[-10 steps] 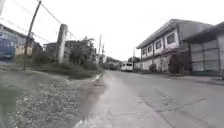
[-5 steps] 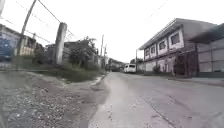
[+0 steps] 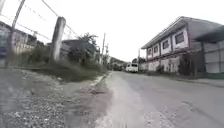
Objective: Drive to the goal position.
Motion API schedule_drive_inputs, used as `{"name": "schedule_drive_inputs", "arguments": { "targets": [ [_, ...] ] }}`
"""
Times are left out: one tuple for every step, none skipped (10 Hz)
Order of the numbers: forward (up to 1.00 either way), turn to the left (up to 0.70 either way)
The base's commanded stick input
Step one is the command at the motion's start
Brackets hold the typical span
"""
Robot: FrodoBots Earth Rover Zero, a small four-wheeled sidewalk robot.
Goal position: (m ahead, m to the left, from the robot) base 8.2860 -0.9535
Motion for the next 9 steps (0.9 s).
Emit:
{"name": "schedule_drive_inputs", "arguments": {
  "targets": [
    [1.00,0.00],
    [1.00,0.00],
    [1.00,0.00],
    [1.00,0.00],
    [1.00,0.00],
    [1.00,0.00],
    [1.00,0.00],
    [1.00,0.00],
    [1.00,0.00]
  ]
}}
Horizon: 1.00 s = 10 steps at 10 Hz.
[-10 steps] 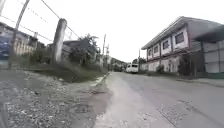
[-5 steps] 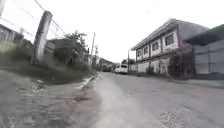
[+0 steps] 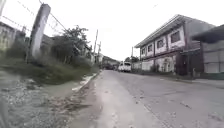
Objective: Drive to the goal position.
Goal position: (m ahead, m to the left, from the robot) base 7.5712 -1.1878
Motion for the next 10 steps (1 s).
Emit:
{"name": "schedule_drive_inputs", "arguments": {
  "targets": [
    [1.00,0.00],
    [1.00,0.00],
    [1.00,0.00],
    [1.00,0.00],
    [1.00,0.00],
    [1.00,0.00],
    [1.00,0.00],
    [1.00,0.00],
    [1.00,0.00],
    [1.00,0.00]
  ]
}}
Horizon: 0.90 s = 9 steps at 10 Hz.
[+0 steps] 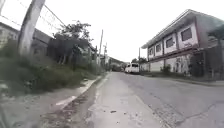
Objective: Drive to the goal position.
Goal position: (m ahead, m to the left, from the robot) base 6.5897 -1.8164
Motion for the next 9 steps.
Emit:
{"name": "schedule_drive_inputs", "arguments": {
  "targets": [
    [1.00,0.00],
    [1.00,0.00],
    [1.00,0.00],
    [1.00,0.00],
    [1.00,-0.03],
    [1.00,-0.18],
    [1.00,-0.40],
    [1.00,-0.32],
    [1.00,0.00]
  ]
}}
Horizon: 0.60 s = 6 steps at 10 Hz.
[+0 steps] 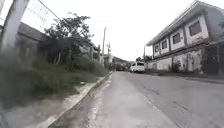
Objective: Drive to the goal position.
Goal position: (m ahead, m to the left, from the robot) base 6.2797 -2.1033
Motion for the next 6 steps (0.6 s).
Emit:
{"name": "schedule_drive_inputs", "arguments": {
  "targets": [
    [1.00,0.00],
    [1.00,0.00],
    [1.00,0.00],
    [1.00,0.00],
    [1.00,-0.30],
    [1.00,-0.32]
  ]
}}
